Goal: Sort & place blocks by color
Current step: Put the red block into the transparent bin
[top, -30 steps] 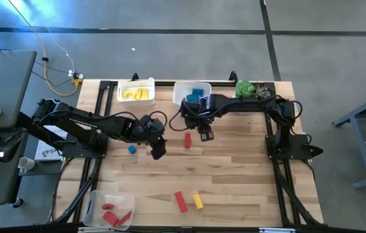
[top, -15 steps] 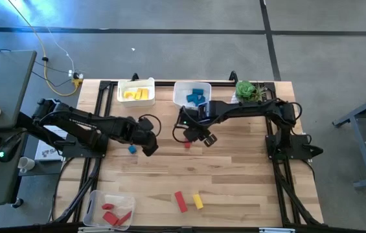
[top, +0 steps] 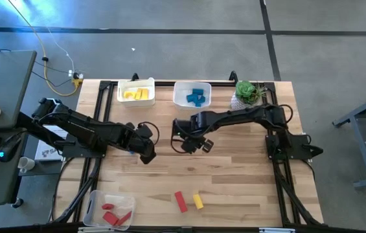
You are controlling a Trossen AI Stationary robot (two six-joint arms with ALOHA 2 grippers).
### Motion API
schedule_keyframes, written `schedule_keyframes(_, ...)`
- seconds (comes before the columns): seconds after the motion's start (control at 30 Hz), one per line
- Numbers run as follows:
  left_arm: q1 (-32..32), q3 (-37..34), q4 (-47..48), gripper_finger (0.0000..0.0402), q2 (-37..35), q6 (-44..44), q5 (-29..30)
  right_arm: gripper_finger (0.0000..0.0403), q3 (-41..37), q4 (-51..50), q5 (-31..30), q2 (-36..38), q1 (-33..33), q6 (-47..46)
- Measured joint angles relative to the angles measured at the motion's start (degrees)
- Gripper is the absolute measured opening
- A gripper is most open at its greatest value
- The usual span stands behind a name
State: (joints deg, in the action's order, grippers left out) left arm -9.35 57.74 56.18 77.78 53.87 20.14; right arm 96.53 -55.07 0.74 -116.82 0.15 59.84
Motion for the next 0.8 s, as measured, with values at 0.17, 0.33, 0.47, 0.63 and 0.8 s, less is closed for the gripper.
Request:
schedule_keyframes(0.17,-0.2,0.0,-0.1,0.0165,0.0,0.0,0.0,0.0167,0.0,0.9,-1.8,-2.6,0.8,3.8)
schedule_keyframes(0.33,-0.2,0.0,-0.3,0.0165,0.0,0.0,0.1,0.0167,0.0,2.5,-2.3,-4.4,0.9,6.7)
schedule_keyframes(0.47,-0.2,0.0,-0.3,0.0165,0.0,0.0,0.1,0.0167,0.0,3.5,-4.2,-5.5,0.9,8.6)
schedule_keyframes(0.63,-0.2,0.0,-0.4,0.0165,0.0,0.0,0.2,0.0167,0.0,4.0,-4.4,-7.2,0.5,9.7)
schedule_keyframes(0.8,-0.2,0.0,-0.5,0.0165,0.0,0.0,0.2,0.0167,0.0,4.8,-4.7,-8.7,-0.3,9.7)
